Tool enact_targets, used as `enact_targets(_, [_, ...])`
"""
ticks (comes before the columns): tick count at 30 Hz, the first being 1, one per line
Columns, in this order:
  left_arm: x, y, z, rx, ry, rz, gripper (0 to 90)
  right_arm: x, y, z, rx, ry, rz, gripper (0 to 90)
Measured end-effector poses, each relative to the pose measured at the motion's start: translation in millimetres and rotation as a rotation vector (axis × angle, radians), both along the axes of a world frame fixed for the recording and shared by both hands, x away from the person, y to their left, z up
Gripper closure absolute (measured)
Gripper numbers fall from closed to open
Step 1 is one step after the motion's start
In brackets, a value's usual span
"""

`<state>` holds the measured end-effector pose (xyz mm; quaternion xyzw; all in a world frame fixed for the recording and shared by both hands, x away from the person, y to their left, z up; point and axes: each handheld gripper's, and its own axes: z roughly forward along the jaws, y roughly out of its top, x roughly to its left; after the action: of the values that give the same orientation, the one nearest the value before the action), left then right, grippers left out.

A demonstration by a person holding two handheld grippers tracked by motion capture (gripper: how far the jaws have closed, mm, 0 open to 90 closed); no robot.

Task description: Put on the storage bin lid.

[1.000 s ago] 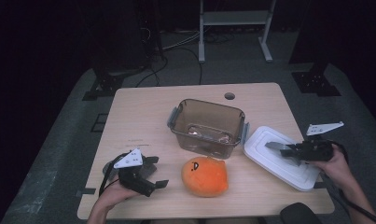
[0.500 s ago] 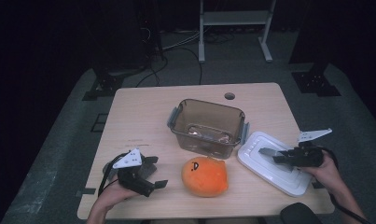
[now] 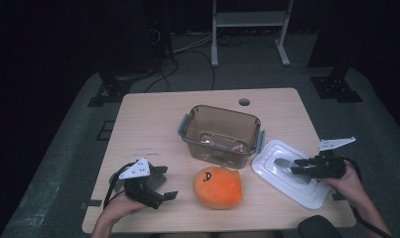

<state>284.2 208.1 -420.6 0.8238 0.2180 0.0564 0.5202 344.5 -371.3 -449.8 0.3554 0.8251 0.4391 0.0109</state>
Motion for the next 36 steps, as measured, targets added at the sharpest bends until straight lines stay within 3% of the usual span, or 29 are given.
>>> enact_targets(3, [-0.1,0.3,0.5,0.000,-0.003,0.000,3.5,-1.9,-0.6,14.5,0.002,-0.030,-0.012,43.7])
enact_targets(8, [0.3,0.3,-0.4,0.000,-0.001,0.002,2.8,-6.7,11.0,40.1,0.011,-0.072,0.024,36.9])
enact_targets(20, [0.2,1.9,-0.1,-0.002,-0.001,0.002,2.8,-20.9,74.6,90.7,0.057,-0.179,0.213,33.0])
enact_targets(29, [0.0,1.1,-0.1,-0.004,0.001,0.001,2.8,-29.1,123.5,113.5,0.080,-0.227,0.351,33.0])
enact_targets(36, [-0.1,0.6,-1.0,-0.003,0.003,-0.001,2.8,-34.7,158.6,119.3,0.090,-0.231,0.445,33.0])
